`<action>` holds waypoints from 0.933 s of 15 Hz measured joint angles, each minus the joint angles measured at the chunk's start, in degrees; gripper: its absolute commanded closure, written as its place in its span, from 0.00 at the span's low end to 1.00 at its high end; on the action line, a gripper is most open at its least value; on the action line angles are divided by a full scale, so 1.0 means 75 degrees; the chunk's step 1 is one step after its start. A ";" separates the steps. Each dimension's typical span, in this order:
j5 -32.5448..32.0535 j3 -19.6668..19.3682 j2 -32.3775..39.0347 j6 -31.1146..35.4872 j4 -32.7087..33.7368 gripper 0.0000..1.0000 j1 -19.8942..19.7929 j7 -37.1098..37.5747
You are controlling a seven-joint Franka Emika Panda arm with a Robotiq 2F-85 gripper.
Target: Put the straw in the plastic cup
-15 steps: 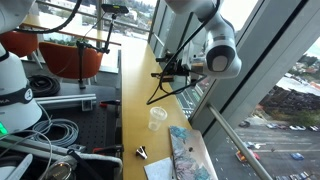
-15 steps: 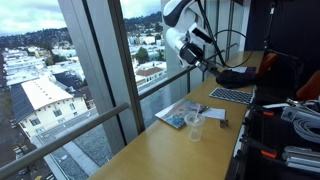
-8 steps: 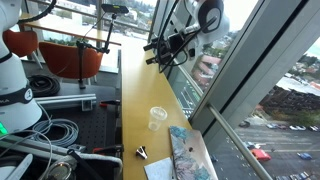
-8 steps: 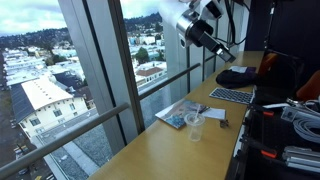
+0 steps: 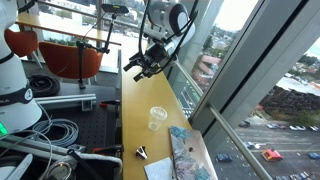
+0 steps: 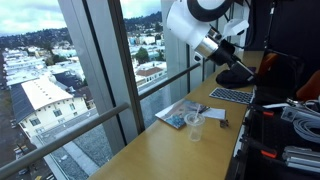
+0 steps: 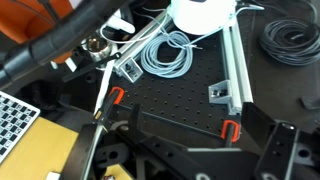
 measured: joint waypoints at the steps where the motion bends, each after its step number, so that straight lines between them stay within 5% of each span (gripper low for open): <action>1: -0.0349 0.0081 -0.0069 0.0062 -0.0221 0.00 0.0049 0.0061; 7: -0.0322 0.0034 -0.0063 0.0031 -0.0524 0.00 0.0098 0.2640; 11: -0.2169 0.0023 0.0098 0.0213 -0.0446 0.00 0.0106 0.2708; 14: -0.1818 -0.0088 0.0281 0.0567 -0.0162 0.00 -0.0056 0.3067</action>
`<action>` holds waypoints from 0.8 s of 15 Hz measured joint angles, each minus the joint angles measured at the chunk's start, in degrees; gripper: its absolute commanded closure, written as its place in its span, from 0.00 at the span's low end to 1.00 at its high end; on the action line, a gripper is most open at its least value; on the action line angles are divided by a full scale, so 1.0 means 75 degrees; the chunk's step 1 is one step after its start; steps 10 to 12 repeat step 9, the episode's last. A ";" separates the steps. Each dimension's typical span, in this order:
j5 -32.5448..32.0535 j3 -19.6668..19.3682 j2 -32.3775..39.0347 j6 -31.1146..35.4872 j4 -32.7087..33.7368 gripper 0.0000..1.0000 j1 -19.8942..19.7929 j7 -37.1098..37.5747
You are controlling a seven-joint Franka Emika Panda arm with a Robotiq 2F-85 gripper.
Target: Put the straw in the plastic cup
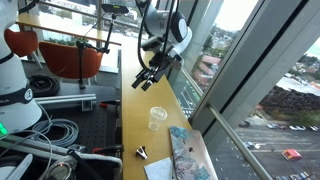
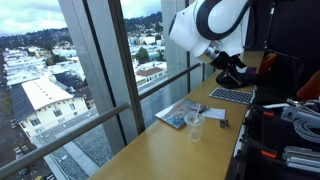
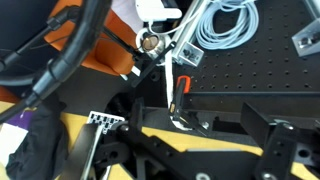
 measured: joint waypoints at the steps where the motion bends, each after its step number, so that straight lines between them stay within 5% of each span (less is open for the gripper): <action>1: 0.0152 -0.0005 0.0012 0.0166 0.0065 0.00 -0.0086 0.0000; 12: 0.0277 -0.0007 0.0012 0.0233 0.0136 0.00 -0.0165 0.0000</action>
